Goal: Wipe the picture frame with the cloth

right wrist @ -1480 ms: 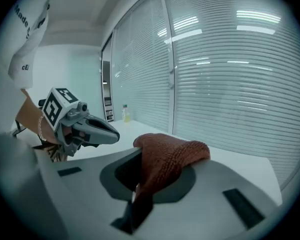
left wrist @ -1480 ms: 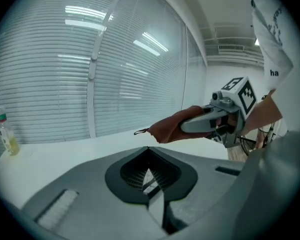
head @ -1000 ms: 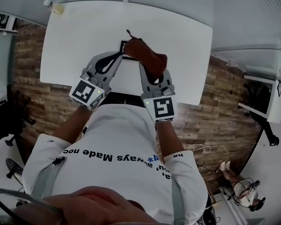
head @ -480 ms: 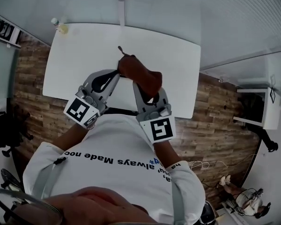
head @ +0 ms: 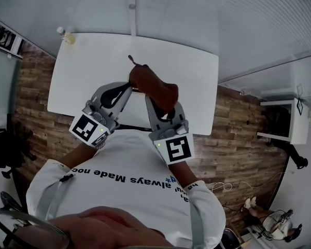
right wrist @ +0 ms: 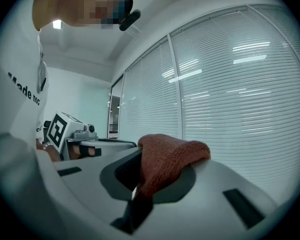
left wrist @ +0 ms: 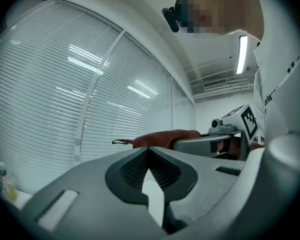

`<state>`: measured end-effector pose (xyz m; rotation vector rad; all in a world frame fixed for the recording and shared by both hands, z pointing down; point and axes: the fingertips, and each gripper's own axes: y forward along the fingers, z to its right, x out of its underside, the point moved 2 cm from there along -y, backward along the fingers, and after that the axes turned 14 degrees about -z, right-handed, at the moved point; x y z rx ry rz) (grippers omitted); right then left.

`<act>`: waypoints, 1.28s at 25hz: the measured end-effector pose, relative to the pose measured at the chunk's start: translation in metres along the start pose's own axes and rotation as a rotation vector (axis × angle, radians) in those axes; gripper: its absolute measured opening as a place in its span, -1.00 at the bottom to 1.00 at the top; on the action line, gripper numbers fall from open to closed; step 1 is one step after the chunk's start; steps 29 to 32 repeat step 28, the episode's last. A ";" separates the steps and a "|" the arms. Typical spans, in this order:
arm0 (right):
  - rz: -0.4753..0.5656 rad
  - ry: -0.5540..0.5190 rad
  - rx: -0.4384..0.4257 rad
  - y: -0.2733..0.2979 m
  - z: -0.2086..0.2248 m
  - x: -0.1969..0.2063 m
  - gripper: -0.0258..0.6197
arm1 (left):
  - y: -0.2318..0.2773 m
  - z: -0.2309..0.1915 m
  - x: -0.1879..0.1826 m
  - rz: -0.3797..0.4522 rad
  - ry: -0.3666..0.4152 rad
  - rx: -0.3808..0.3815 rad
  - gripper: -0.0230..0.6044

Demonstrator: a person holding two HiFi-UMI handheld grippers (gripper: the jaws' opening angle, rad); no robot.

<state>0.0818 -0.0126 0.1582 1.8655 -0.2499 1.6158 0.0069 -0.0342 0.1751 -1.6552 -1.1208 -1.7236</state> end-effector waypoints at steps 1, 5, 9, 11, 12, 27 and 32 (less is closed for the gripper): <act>0.001 0.001 -0.002 0.000 0.000 -0.001 -0.83 | 0.000 0.000 -0.001 0.002 0.001 0.001 -0.92; 0.007 -0.006 -0.007 0.000 -0.001 -0.004 -0.83 | 0.000 0.000 -0.003 0.010 0.000 0.003 -0.92; 0.008 -0.013 -0.007 0.002 0.000 -0.007 -0.83 | 0.000 -0.002 -0.003 0.013 0.000 0.006 -0.92; 0.011 -0.014 -0.010 0.004 0.000 -0.008 -0.83 | -0.001 -0.003 -0.004 0.015 0.000 0.005 -0.92; 0.013 -0.013 -0.011 0.005 0.000 -0.009 -0.83 | -0.001 -0.004 -0.004 0.016 -0.001 0.004 -0.92; 0.007 -0.007 -0.009 0.010 0.009 -0.014 -0.83 | 0.008 -0.010 -0.009 0.021 0.001 0.017 -0.92; 0.006 -0.010 -0.010 0.010 0.009 -0.014 -0.83 | 0.009 -0.011 -0.009 0.022 0.003 0.018 -0.92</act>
